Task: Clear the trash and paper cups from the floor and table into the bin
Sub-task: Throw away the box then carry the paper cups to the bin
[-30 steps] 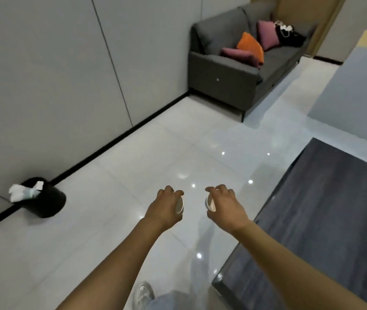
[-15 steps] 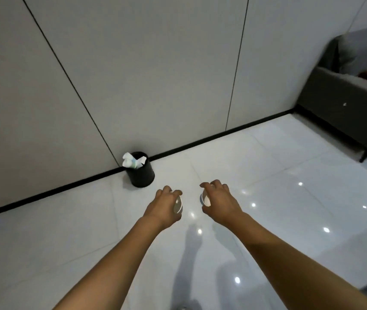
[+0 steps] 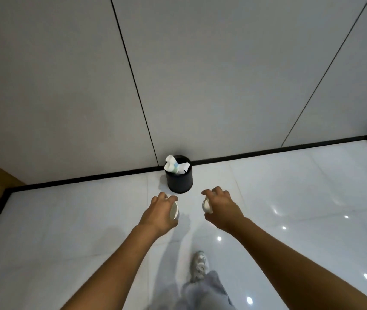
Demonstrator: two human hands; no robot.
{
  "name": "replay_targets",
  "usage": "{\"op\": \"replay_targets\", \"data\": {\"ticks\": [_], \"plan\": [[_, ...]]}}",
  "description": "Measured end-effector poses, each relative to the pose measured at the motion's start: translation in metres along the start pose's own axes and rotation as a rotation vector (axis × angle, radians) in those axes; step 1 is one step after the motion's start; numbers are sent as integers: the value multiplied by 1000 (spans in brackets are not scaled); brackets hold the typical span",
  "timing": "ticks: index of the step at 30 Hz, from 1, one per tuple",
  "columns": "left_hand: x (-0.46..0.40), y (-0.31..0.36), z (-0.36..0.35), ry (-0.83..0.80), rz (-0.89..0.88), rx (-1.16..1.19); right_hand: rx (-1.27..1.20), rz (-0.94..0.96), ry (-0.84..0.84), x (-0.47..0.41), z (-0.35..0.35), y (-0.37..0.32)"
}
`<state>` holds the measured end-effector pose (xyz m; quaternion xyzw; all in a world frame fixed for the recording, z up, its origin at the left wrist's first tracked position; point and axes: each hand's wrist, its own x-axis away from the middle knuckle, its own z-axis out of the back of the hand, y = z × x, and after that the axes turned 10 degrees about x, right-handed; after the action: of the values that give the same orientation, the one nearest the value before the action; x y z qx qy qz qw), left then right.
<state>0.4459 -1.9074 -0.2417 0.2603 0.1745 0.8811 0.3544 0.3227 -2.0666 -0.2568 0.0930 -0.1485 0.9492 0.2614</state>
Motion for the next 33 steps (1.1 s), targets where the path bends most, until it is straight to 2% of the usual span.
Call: {"op": "replay_targets", "data": {"ticks": [9, 21, 27, 33], "plan": [[-159, -50, 74, 43, 132, 80, 14, 107, -51, -206, 29, -28], [-337, -128, 147, 31, 215, 171, 40, 128, -150, -427, 58, -68], [-416, -157, 192, 51, 251, 220, 50, 165, -191, -518, 73, -94], [-458, -179, 207, 111, 313, 333, 77, 237, -244, -593, 83, -109]]}}
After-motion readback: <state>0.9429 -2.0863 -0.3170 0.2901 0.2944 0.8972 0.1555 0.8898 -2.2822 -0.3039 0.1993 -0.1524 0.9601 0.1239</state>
